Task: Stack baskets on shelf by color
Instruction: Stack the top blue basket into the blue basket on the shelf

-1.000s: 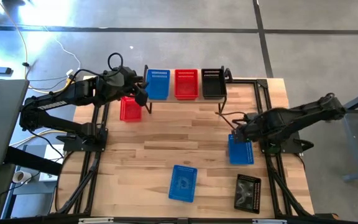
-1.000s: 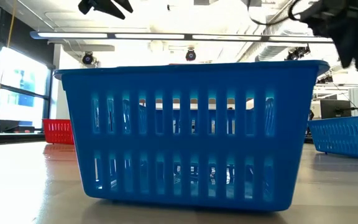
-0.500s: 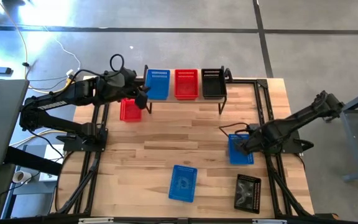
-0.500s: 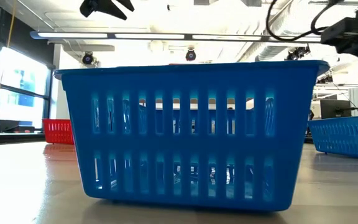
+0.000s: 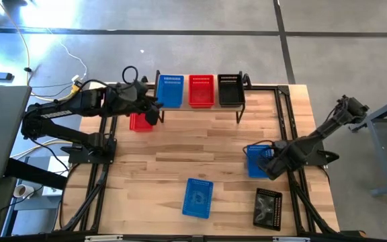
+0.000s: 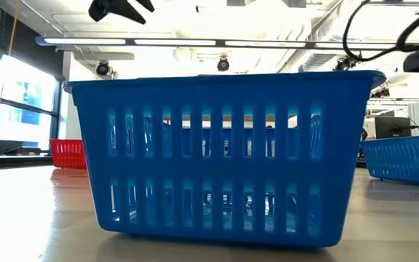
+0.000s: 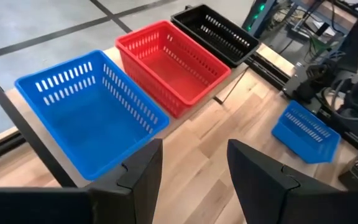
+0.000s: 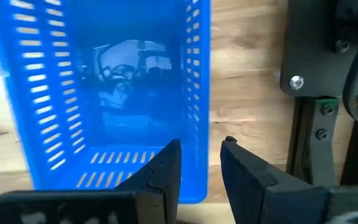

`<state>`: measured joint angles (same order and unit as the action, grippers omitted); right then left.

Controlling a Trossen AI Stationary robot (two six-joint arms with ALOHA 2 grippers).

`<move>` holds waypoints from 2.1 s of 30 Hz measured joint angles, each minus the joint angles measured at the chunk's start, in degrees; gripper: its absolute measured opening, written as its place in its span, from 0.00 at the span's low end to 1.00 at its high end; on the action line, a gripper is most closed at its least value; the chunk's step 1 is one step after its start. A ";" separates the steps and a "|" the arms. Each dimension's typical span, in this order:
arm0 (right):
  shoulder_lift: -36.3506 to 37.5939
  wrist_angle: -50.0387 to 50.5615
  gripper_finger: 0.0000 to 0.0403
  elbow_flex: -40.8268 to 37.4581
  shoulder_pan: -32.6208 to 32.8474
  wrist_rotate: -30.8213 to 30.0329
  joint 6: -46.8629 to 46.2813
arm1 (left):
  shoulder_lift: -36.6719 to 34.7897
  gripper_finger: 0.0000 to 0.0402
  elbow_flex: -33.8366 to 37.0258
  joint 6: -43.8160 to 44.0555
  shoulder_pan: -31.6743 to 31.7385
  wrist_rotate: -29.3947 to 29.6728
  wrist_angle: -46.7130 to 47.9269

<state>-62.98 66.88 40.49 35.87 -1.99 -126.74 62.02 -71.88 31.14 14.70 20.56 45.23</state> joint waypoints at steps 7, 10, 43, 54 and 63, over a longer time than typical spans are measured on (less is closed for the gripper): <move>-0.02 -2.03 0.24 -2.69 0.71 -0.96 -0.80 | 0.00 0.42 0.00 1.71 -1.40 0.06 0.01; 0.00 -3.48 0.24 -4.05 0.69 -0.98 -0.70 | 0.12 0.42 0.00 2.02 -1.61 0.06 0.01; 0.00 -7.71 0.00 -0.32 0.59 -16.66 9.62 | 9.93 0.42 -0.01 27.95 -13.16 -1.91 0.87; -0.35 -8.41 0.00 8.36 -4.95 -28.89 24.64 | 15.98 0.42 0.00 37.52 -16.25 -1.93 0.53; -6.69 -8.79 0.00 17.64 -11.31 -34.04 35.61 | 18.89 0.42 0.00 40.01 -17.38 0.13 -0.27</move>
<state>-69.67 58.09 58.13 24.55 -36.03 -91.13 80.91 -71.88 71.14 -2.68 20.70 44.96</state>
